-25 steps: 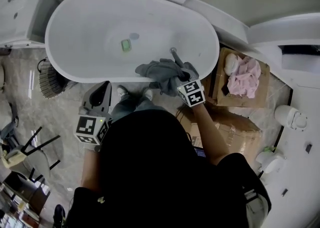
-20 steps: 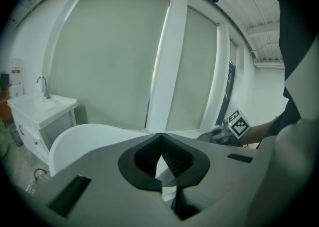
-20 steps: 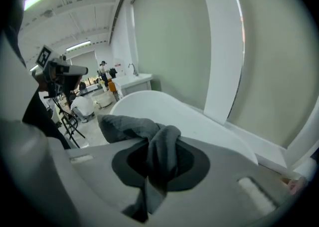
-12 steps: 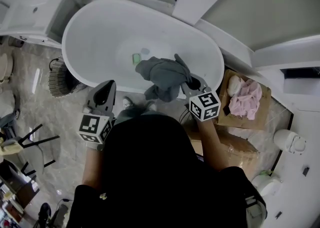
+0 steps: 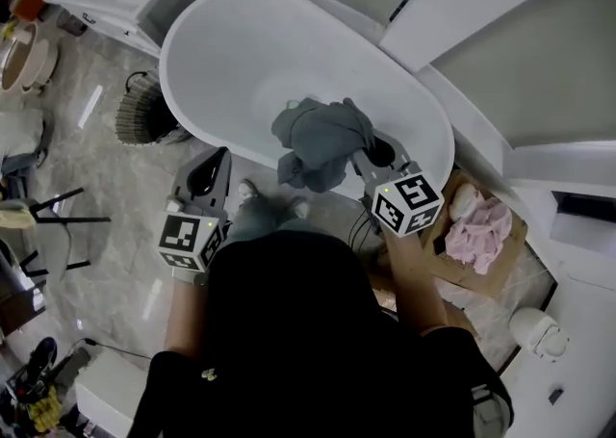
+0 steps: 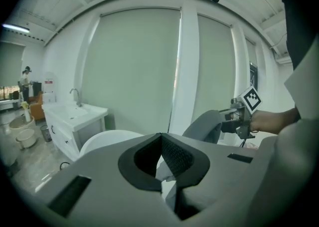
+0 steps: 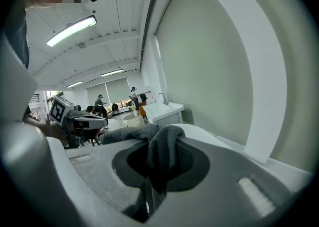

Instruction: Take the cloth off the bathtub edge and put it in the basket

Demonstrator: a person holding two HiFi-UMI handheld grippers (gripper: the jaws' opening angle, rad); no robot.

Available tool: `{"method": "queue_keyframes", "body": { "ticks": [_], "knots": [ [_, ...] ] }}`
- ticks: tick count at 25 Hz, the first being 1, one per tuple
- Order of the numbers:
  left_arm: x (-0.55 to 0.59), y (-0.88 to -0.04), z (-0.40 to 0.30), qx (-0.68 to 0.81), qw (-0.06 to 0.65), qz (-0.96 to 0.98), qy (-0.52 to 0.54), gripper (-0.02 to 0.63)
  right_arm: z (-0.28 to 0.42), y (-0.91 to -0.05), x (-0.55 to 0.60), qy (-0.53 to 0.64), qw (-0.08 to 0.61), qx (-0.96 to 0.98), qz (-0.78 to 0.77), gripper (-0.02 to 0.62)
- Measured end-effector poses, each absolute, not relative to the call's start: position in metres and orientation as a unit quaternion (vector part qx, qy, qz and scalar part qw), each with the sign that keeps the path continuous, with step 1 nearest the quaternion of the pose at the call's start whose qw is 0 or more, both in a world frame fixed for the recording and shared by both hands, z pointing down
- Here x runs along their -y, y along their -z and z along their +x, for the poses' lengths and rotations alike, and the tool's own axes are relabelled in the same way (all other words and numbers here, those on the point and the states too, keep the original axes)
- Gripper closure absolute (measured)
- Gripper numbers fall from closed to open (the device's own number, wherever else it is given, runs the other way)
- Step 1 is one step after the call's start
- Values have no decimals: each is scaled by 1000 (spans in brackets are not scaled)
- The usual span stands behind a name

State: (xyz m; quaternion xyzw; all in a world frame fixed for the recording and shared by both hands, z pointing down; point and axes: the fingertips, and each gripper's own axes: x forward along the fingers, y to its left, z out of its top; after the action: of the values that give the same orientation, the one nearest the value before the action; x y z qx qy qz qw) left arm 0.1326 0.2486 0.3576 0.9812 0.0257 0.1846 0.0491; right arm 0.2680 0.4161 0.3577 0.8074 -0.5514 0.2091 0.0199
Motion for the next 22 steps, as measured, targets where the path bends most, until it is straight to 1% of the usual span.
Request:
{"method": "queue_keyframes", "body": {
  "ticks": [11,22],
  "knots": [
    [-169,-363,45,65,69,979,-179,594,198,-330,-289,-187,26,653,734,555],
    [-42,-361,-62,121,85,976,-156,594,88,-315,-129,-167,50,715,677,555]
  ]
}}
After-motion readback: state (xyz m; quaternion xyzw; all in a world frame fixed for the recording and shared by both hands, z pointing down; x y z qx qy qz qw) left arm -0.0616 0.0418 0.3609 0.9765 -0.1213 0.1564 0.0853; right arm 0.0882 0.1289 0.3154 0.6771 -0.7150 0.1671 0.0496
